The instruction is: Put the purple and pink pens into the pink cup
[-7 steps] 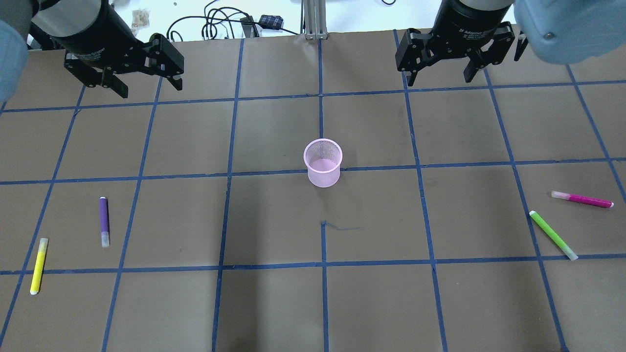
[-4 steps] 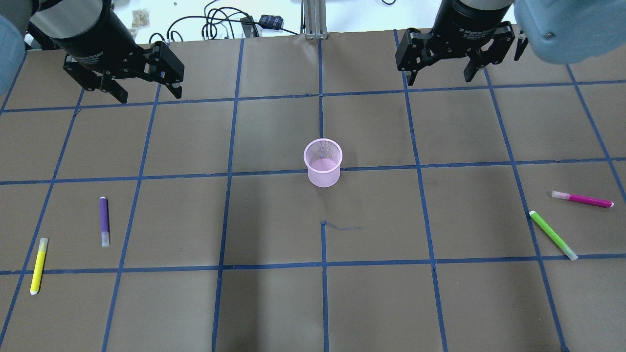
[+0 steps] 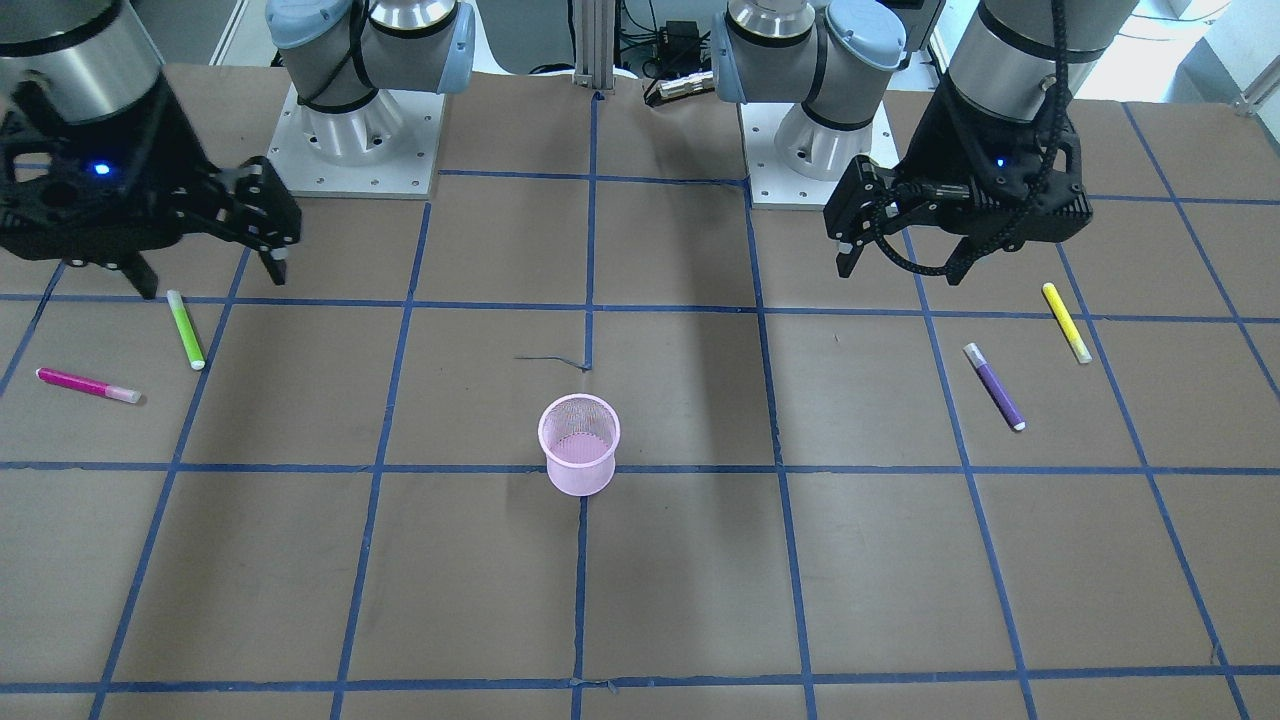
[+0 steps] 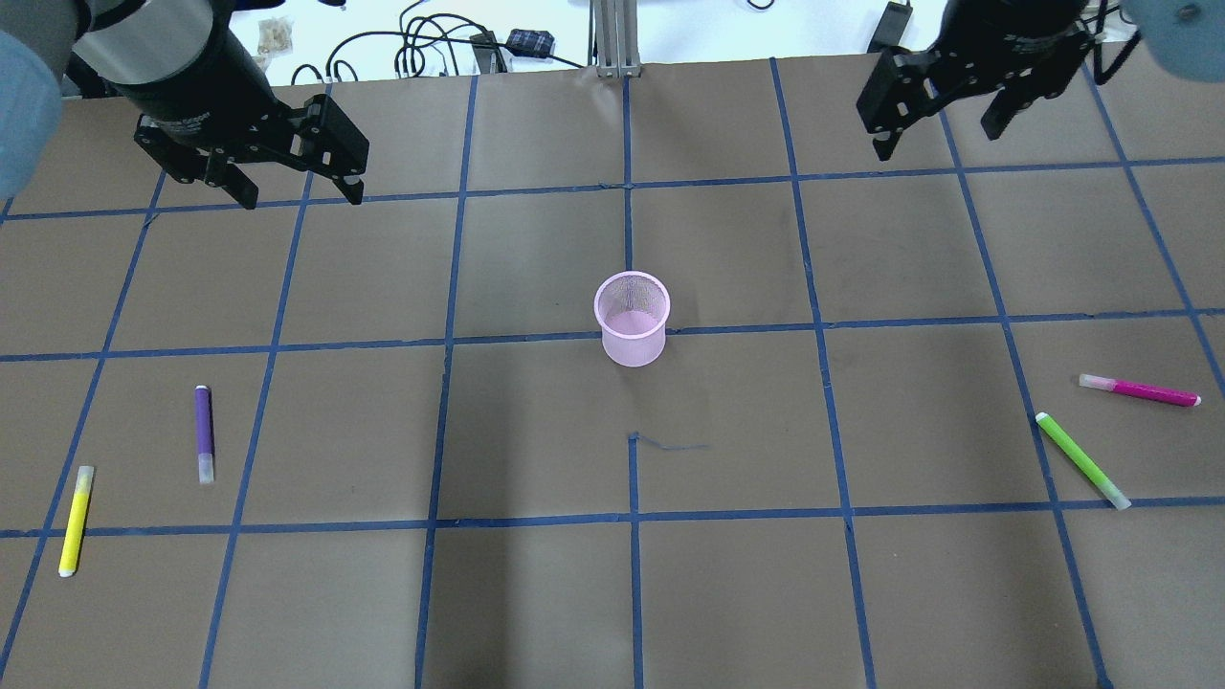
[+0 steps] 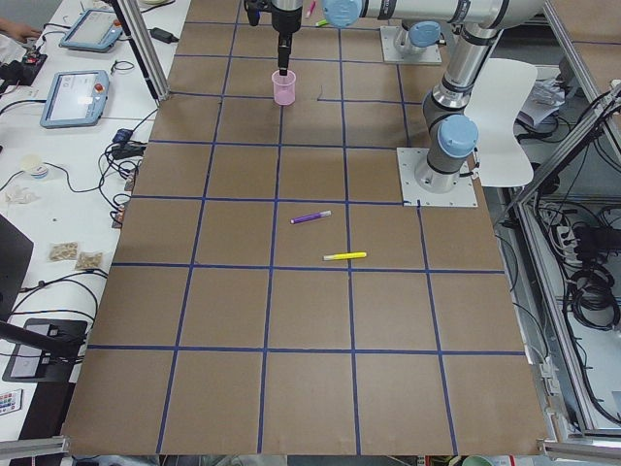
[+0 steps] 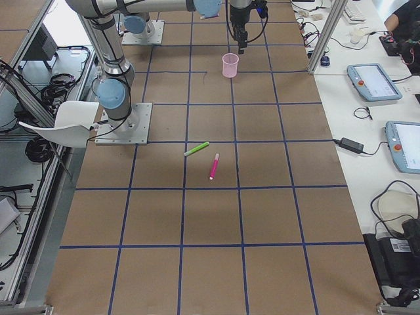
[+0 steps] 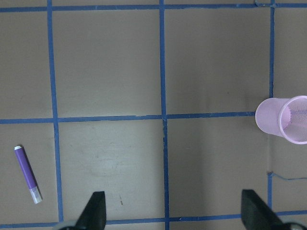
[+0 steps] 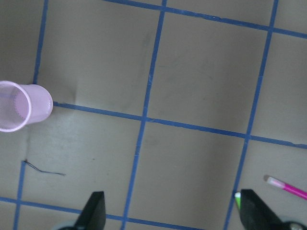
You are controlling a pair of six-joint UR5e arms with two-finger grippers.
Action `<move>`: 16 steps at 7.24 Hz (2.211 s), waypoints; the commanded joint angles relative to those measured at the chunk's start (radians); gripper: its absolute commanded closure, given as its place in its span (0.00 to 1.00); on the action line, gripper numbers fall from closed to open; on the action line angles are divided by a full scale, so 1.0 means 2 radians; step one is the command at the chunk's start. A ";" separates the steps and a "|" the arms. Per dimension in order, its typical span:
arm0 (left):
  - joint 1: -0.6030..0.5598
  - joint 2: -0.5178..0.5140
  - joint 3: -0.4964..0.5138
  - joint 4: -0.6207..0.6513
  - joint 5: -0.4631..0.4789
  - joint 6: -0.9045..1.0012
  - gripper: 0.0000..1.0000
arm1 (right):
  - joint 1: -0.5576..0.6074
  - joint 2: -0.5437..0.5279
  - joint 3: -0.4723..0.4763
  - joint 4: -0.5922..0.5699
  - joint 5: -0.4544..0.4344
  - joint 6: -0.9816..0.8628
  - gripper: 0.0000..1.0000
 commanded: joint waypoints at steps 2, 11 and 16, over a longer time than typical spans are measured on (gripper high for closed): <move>0.088 -0.005 -0.003 -0.040 -0.007 0.000 0.00 | -0.187 -0.004 0.014 0.024 -0.002 -0.369 0.00; 0.239 -0.207 -0.077 0.061 0.086 0.027 0.00 | -0.492 0.253 0.031 0.089 0.229 -1.128 0.07; 0.278 -0.244 -0.095 0.105 0.059 0.063 0.22 | -0.493 0.289 0.046 0.112 0.230 -1.247 0.06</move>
